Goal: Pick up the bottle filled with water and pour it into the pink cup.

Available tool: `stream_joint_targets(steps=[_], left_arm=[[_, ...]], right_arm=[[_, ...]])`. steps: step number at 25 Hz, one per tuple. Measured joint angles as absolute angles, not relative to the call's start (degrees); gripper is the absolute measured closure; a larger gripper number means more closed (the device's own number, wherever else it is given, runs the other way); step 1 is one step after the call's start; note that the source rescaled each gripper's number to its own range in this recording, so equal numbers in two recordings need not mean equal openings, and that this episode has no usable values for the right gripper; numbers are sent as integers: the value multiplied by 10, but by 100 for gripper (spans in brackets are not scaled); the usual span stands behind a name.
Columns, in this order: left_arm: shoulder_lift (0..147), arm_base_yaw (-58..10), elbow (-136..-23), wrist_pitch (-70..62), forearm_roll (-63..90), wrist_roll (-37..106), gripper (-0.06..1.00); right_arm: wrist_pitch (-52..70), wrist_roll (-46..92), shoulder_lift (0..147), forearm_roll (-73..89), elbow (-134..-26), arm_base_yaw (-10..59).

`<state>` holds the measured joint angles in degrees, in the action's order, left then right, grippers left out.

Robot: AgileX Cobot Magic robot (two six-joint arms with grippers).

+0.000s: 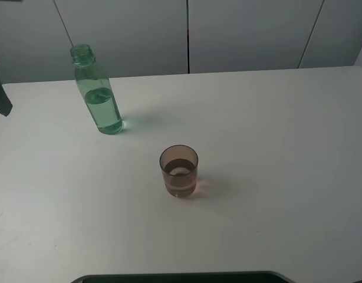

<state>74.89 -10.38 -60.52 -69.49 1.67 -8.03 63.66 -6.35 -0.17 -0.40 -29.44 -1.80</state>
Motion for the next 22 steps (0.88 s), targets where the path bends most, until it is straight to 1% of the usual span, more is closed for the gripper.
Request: stream_joint_targets(steps=[12, 19, 22], left_arm=[[497, -104, -387, -699, 33, -78, 1], [369, -104, -332, -700, 47, -39, 1], [327, -104, -325, -701, 68, -28, 1]], right_arm=[[637, -64, -2, -4, -294, -18], [637, -64, -2, -4, -294, -18], [637, -64, -2, -4, -294, -18]])
